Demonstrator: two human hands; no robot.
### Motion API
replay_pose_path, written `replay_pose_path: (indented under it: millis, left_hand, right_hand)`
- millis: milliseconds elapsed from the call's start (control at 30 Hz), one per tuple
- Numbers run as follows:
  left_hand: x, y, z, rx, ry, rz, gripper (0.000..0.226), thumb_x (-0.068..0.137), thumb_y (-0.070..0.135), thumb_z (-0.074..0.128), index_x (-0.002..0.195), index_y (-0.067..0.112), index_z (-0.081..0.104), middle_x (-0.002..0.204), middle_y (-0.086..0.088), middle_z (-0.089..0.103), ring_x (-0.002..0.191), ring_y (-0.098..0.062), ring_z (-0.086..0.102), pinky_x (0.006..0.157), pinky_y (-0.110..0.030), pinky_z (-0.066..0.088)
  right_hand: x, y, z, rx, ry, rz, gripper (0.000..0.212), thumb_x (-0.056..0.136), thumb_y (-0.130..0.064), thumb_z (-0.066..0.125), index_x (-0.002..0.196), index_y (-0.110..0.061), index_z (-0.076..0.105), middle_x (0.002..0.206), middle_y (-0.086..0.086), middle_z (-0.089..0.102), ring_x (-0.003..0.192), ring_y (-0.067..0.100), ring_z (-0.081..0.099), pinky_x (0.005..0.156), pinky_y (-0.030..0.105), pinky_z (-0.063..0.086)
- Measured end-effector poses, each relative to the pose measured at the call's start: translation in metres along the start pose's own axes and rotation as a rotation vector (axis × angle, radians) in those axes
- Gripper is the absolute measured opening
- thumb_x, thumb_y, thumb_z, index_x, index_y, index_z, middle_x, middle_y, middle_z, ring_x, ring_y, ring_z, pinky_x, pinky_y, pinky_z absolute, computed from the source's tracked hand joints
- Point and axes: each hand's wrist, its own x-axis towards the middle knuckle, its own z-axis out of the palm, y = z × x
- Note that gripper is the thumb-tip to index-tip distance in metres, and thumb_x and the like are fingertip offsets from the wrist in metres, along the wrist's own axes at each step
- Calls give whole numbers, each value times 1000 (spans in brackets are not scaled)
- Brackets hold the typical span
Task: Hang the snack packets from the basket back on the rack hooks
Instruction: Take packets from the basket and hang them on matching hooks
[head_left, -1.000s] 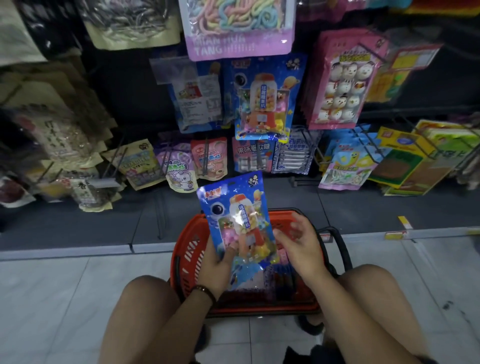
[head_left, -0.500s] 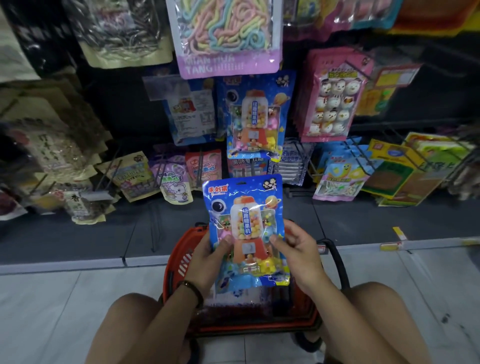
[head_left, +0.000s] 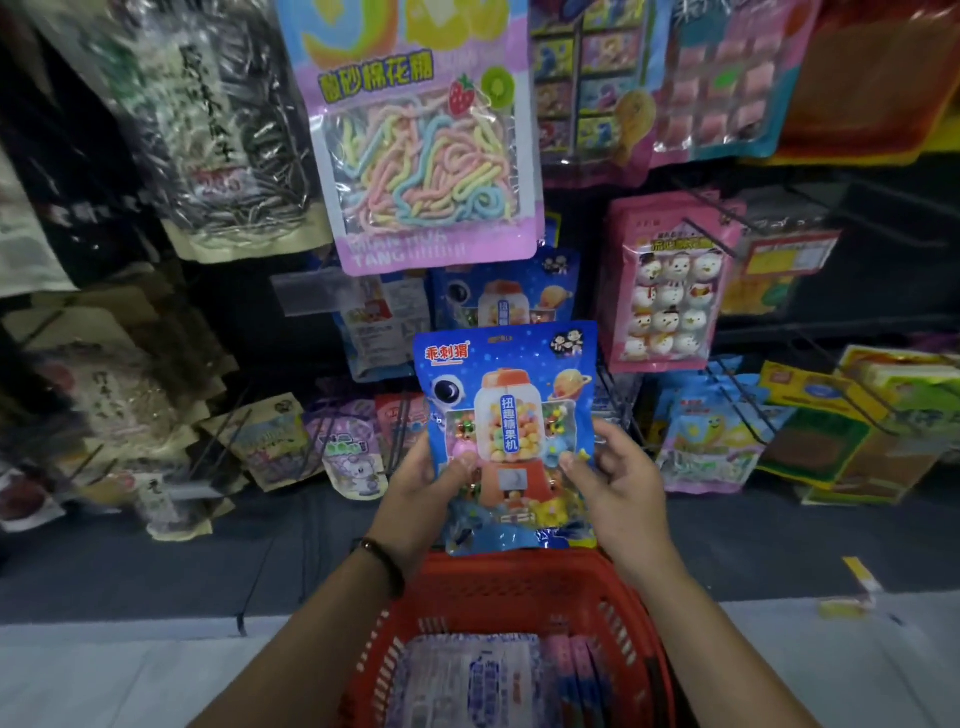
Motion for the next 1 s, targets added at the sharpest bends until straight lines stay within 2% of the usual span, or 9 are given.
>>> replay_pose_path:
  millis: [100, 200, 233, 300, 400, 533, 633, 767, 1000]
  left_hand:
    - [21, 6, 7, -5, 25, 9, 34, 108, 15, 56, 138, 31, 60, 136, -1, 71, 121, -34, 70, 103, -64, 53]
    - [36, 6, 11, -11, 21, 28, 32, 108, 16, 56, 133, 34, 63, 135, -2, 71, 125, -30, 68, 108, -63, 50]
    - [41, 6, 12, -18, 23, 28, 31, 108, 16, 56, 132, 34, 64, 135, -4, 71, 125, -31, 68, 108, -63, 49]
    - [49, 7, 10, -35, 12, 41, 30, 107, 18, 56, 133, 32, 63, 136, -7, 71, 126, -35, 67, 108, -65, 49]
    - [58, 10, 8, -29, 21, 71, 32, 102, 24, 61, 134, 31, 63, 137, -8, 70, 126, -35, 67, 107, -67, 49]
    - [65, 12, 5, -84, 12, 71, 38, 101, 25, 64, 139, 27, 58, 140, -12, 67, 129, -40, 64, 108, -71, 45]
    - [67, 16, 8, -113, 25, 59, 36, 103, 18, 60, 139, 23, 57, 135, -12, 71, 124, -41, 67, 101, -70, 52]
    - [72, 21, 11, -95, 42, 73, 33, 106, 11, 53, 138, 21, 57, 130, -9, 74, 120, -38, 69, 99, -61, 56]
    - [82, 16, 6, -40, 45, 83, 32, 107, 14, 55, 137, 22, 61, 132, -9, 73, 123, -34, 69, 107, -62, 51]
  right_hand:
    - [20, -7, 2, 12, 15, -37, 48, 97, -10, 74, 140, -25, 59, 118, -17, 72, 112, -4, 70, 95, 25, 61]
    - [31, -9, 2, 19, 27, -69, 54, 98, -13, 73, 148, -22, 56, 131, -16, 68, 121, -5, 66, 100, 23, 58]
    - [34, -9, 2, 14, 33, -70, 53, 98, -14, 73, 147, -24, 55, 130, -22, 66, 120, -12, 63, 99, 18, 56]
    - [38, -10, 3, 21, 42, -88, 47, 99, -10, 71, 140, -28, 57, 117, -33, 68, 109, -23, 61, 90, 8, 54]
    - [46, -8, 8, 34, 51, -115, 48, 99, -10, 71, 145, -21, 60, 125, -20, 72, 116, -6, 68, 94, 19, 59]
    - [56, -13, 13, 63, 43, -154, 49, 99, -7, 70, 144, -22, 62, 127, -9, 76, 116, 2, 71, 92, 21, 61]
    - [59, -17, 14, 66, 30, -192, 51, 99, -7, 69, 144, -28, 61, 131, -13, 74, 121, 5, 70, 96, 24, 59]
    - [63, -25, 15, 42, 26, -229, 56, 99, 2, 66, 140, -36, 58, 126, -32, 71, 121, -6, 67, 94, 11, 54]
    - [63, -23, 18, 72, 62, -226, 57, 100, 0, 66, 148, -28, 55, 128, -30, 71, 121, -5, 67, 92, 12, 56]
